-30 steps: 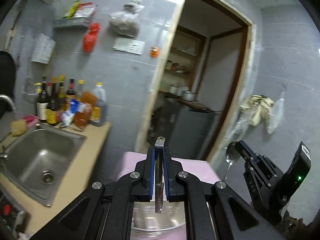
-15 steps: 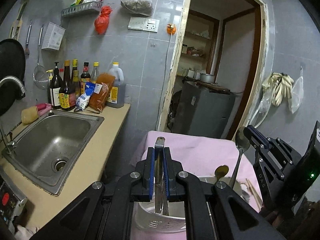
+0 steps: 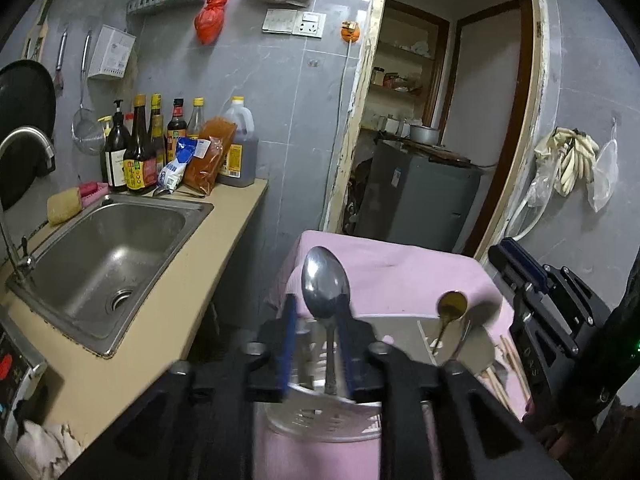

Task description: Organize utensils

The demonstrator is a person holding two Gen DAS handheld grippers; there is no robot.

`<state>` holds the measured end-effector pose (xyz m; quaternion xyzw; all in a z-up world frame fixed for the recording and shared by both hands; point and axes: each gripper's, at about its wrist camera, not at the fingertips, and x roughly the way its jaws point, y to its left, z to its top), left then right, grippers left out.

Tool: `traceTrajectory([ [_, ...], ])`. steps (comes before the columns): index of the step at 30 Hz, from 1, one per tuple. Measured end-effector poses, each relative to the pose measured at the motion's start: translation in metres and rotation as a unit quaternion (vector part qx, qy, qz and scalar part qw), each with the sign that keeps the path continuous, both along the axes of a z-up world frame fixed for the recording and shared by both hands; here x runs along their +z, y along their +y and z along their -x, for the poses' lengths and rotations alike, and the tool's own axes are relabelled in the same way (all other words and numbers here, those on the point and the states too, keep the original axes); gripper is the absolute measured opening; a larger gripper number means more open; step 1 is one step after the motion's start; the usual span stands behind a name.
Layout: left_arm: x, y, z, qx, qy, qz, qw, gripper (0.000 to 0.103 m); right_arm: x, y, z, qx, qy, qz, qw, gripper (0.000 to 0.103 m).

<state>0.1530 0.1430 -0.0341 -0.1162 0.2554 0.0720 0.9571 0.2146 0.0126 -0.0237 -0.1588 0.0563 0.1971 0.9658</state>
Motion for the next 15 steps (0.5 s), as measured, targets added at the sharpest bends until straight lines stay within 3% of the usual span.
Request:
traceTrajectory([
  [2,0.004,0.001,0.002,0.004,-0.005,0.015,0.9999,0.041,0.004,-0.006,0.001,0.003,0.007,-0.012,1.000,0.035],
  [7,0.019,-0.007,0.005,0.012,-0.019,0.023,0.9995,0.057,0.025,-0.031,0.003,-0.007,0.029,-0.045,0.999,0.039],
  [9,0.029,-0.015,0.006,0.007,-0.034,0.023,0.9991,0.072,0.035,-0.048,0.004,-0.012,0.043,-0.069,0.997,0.059],
  [12,0.041,-0.029,0.008,0.008,-0.058,0.021,0.9980,0.093,0.048,-0.076,0.007,-0.029,0.052,-0.092,0.994,0.072],
  [15,0.050,-0.045,0.008,0.010,-0.079,0.016,0.9967,0.102,0.060,-0.100,0.013,-0.048,0.039,-0.097,0.993,0.087],
])
